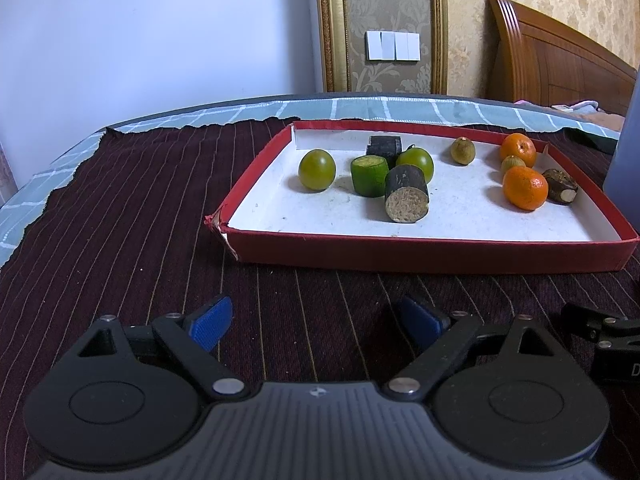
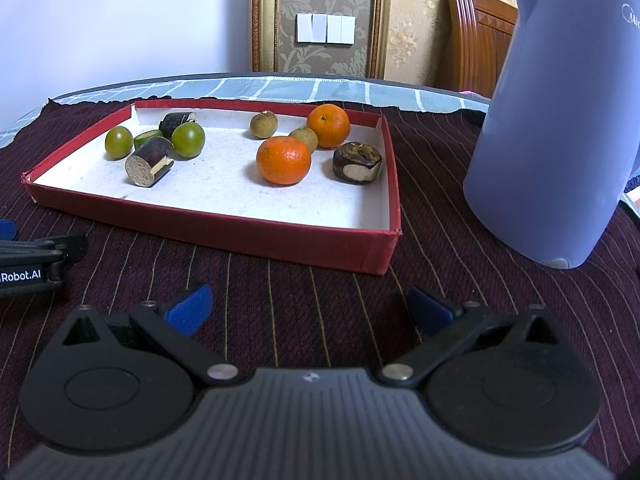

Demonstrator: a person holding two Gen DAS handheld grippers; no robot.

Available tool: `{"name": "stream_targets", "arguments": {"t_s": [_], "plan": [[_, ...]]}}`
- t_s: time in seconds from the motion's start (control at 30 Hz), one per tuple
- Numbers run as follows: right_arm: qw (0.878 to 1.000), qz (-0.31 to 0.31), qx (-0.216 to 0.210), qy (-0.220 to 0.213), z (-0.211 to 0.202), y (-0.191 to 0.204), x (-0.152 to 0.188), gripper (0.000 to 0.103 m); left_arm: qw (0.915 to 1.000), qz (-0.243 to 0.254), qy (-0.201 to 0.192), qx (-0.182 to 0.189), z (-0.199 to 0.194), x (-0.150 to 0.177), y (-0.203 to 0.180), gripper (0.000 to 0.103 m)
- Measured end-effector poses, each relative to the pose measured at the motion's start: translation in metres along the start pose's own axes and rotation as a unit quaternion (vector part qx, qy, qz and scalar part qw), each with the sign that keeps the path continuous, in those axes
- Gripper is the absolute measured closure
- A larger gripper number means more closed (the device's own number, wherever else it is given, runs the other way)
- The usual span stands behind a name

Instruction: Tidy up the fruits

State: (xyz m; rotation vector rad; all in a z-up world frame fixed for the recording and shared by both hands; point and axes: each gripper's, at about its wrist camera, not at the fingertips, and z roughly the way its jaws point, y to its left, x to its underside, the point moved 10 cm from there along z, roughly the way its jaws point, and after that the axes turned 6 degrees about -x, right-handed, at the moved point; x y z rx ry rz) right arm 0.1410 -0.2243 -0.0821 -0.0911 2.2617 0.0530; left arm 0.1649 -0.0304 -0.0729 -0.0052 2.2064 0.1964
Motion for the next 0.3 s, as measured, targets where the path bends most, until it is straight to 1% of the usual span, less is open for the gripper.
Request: {"name": "stream_targets", "arguments": {"t_s": [0.2,0.3], "plan": [[1.0,0.009,-0.008,0.001,0.0012,-0.0021,0.001,0.0,1.0,-0.002,0.001,0.002,0.001,-0.0002,-0.0002,0.011],[1.0,0.012,-0.01,0.002,0.0019,-0.0027,0.0011,0.0,0.9999,-0.006,0.008,0.006,0.0031,0.0008,-0.0004,0.011]]}}
